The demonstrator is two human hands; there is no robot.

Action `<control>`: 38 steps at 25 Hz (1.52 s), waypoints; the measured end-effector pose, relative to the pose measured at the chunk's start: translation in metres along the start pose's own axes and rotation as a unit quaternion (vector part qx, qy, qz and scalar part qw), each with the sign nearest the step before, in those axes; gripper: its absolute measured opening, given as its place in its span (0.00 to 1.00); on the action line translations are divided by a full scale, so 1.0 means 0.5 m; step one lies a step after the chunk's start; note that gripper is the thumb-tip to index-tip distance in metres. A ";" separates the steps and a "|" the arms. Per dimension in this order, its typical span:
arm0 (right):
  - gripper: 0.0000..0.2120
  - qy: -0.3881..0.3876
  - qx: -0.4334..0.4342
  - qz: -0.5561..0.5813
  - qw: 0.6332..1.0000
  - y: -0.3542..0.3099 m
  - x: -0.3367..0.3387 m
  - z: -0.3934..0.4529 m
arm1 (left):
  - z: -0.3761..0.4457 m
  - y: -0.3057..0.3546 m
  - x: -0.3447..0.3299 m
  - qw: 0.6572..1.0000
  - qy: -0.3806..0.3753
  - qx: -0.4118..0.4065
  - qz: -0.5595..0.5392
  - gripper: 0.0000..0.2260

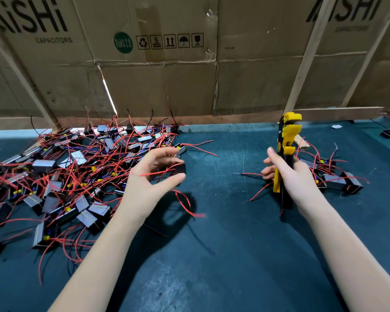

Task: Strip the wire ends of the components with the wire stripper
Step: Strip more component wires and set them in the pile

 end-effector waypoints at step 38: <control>0.21 -0.008 0.000 -0.016 1.000 -0.008 -0.002 -0.008 | -0.039 -0.015 -0.060 0.918 -0.303 0.039 0.253 0.07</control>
Point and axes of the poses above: each hand's wrist, its own z-axis towards the middle knuckle, its own x-axis out of the back of the hand, y = z × x, the point moved 4 cm from there along z, towards the middle knuckle, and after that the axes turned 9 degrees about -z, right-handed, at the moved point
